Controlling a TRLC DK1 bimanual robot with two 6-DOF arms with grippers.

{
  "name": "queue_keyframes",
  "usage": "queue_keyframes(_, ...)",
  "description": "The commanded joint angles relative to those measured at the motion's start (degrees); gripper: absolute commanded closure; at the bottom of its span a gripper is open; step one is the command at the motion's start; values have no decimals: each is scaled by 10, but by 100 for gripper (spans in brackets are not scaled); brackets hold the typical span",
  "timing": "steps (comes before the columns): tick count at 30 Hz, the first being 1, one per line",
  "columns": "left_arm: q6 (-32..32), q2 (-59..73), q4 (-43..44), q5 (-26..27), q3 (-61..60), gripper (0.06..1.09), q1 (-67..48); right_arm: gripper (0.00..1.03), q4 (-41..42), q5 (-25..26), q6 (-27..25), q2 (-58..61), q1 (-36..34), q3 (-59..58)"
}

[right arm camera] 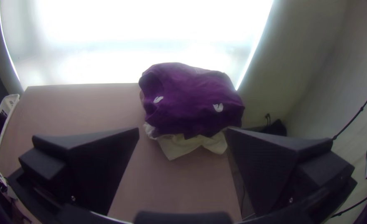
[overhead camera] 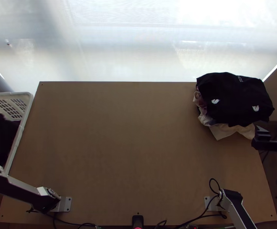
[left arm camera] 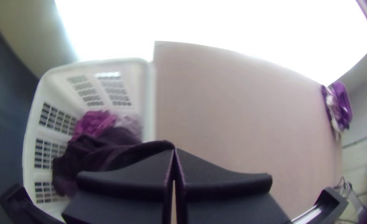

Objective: Fold the t-shirt

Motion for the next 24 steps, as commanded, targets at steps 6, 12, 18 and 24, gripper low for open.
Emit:
queue_keyframes(6,-111,-274,-88,33,18,105,-472,5,-7,5,42,-27,17,-37)
queue_keyframes(12,-283,-254,-45,-41,66,105,-786,5,-31,20,41,-71,13,-79)
queue_keyframes(18,-344,-184,39,-139,63,105,-1033,5,-41,23,50,-114,-1,-130)
queue_keyframes(24,-342,-32,93,-141,172,105,-1120,5,-45,46,35,-157,-27,-167)
